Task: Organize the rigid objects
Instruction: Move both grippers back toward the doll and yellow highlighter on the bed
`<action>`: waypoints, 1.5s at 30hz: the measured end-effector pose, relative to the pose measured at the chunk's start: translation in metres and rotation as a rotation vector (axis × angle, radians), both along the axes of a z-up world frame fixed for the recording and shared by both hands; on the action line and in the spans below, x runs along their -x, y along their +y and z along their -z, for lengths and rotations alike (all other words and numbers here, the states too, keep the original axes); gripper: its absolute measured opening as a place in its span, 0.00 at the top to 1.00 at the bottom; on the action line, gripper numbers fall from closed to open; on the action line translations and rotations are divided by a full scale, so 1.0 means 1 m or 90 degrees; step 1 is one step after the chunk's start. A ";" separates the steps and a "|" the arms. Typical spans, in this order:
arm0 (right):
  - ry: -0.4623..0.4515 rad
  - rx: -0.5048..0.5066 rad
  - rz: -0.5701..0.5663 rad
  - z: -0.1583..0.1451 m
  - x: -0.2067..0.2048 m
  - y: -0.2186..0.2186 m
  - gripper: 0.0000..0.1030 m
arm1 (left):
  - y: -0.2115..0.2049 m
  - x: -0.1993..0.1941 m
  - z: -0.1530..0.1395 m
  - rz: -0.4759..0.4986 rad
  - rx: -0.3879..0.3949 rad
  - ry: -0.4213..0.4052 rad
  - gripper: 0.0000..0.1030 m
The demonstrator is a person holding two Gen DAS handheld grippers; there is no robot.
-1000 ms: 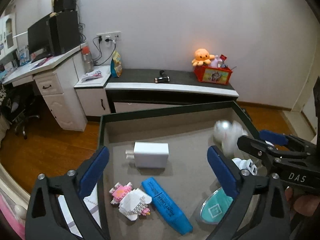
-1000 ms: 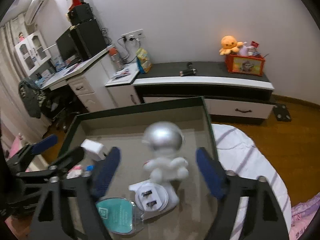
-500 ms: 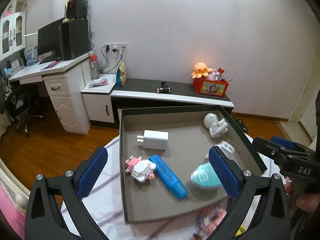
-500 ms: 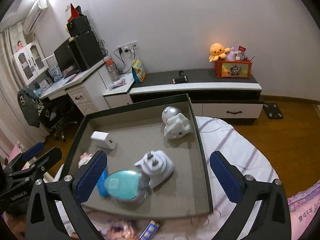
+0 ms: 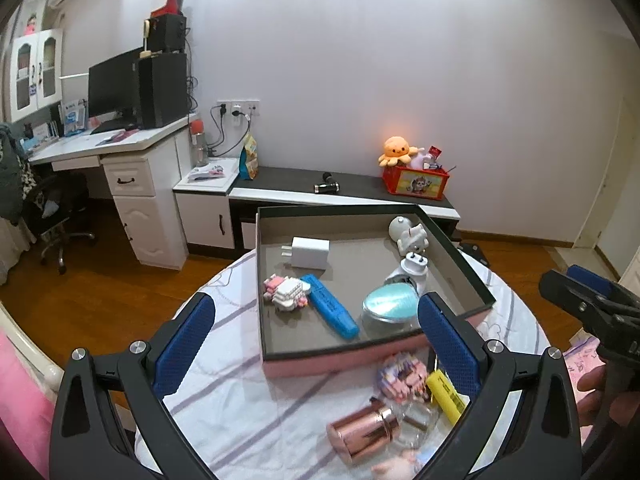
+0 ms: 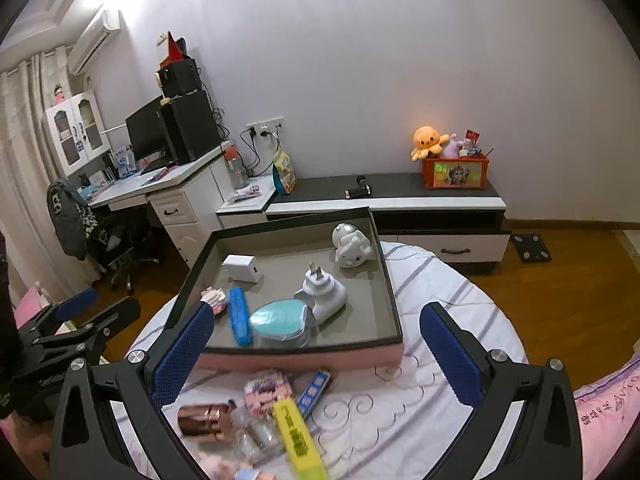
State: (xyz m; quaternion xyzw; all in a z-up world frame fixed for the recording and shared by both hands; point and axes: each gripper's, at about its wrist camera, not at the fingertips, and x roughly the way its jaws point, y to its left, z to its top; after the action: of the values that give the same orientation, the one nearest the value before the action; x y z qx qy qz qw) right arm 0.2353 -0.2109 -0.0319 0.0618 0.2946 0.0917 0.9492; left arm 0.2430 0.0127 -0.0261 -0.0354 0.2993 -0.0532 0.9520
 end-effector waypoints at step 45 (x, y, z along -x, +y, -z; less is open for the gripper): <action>0.003 0.031 0.011 0.020 0.099 -0.001 0.00 | 0.011 0.106 0.011 -0.029 0.001 0.016 0.00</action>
State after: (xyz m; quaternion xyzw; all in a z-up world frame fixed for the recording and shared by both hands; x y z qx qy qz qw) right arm 0.1362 -0.2119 -0.0519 0.0410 0.2983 0.0762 0.9505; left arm 0.1373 0.0232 -0.0376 -0.0436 0.3105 -0.0316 0.9490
